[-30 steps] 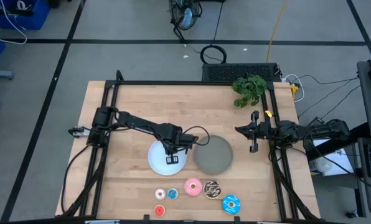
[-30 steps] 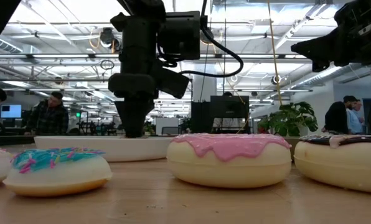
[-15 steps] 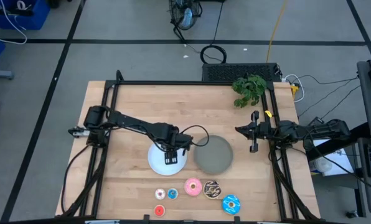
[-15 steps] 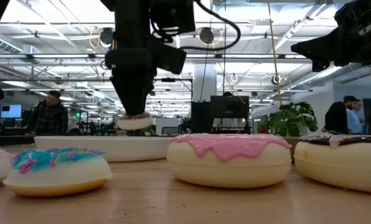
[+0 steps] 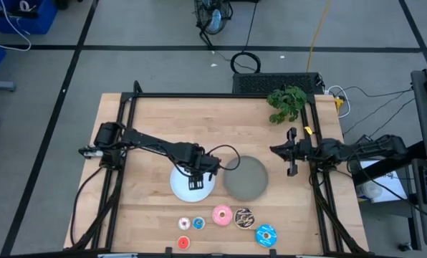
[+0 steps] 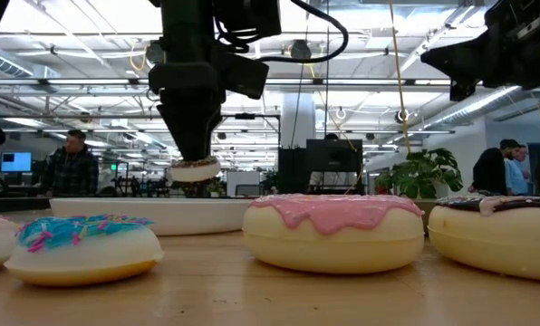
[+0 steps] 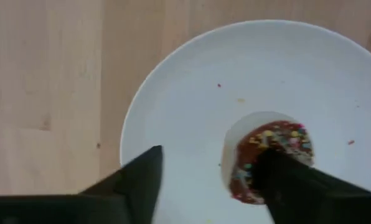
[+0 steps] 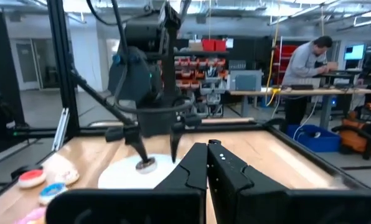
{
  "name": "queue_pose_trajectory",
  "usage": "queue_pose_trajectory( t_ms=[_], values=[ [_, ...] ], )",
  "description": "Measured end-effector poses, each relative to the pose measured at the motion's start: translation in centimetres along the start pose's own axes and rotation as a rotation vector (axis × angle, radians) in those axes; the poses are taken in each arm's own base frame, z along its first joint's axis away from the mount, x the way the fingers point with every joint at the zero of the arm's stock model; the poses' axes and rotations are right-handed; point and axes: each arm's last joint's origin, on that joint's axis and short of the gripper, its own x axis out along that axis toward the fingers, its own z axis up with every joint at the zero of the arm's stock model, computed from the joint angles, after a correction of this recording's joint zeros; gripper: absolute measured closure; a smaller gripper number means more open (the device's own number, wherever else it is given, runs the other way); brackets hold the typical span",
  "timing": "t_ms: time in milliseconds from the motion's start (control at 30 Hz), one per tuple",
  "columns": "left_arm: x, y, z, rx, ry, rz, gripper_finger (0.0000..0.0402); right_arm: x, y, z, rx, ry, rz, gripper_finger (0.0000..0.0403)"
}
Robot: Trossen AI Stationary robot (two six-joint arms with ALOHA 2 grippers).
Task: Pick & Place donuts
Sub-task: Put the small brown donut on the white plate
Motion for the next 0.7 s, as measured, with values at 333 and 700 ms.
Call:
queue_pose_trajectory(
  t_ms=[333, 700],
  values=[
    [-0.2, -1.5, -0.4, 0.065, 0.015, -0.079, 0.0365, 0.5, 0.1, -0.1, -0.003, 0.006, -0.001, 0.0403],
    [-0.2, -1.6, -0.2, 0.005, -0.022, -0.007, 0.0078, 0.6, 0.1, -0.2, -0.005, 0.015, -0.001, 0.0403]
  ],
)
